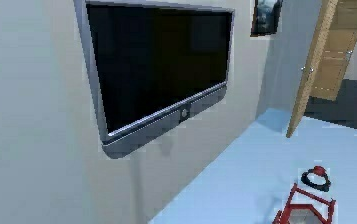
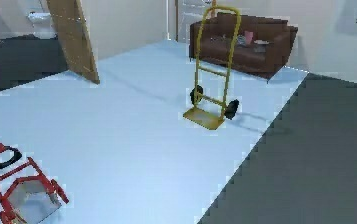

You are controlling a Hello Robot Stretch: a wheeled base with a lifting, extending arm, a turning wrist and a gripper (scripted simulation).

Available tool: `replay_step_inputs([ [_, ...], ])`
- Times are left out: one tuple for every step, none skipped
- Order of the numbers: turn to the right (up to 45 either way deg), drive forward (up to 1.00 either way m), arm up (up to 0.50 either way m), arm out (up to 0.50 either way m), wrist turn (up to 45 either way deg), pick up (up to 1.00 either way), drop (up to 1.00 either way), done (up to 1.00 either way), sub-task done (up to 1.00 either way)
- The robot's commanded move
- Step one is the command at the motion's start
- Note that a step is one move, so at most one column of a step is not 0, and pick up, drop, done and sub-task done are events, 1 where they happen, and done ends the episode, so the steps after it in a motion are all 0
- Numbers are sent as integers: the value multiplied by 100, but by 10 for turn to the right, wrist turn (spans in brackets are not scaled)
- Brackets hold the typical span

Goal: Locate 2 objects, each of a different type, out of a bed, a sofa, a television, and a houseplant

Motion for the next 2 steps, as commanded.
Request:
replay_step_inputs([
  [0,0,0,0,0,0,0,0,100],
  [450,0,0,0,0,0,0,0,0],
])
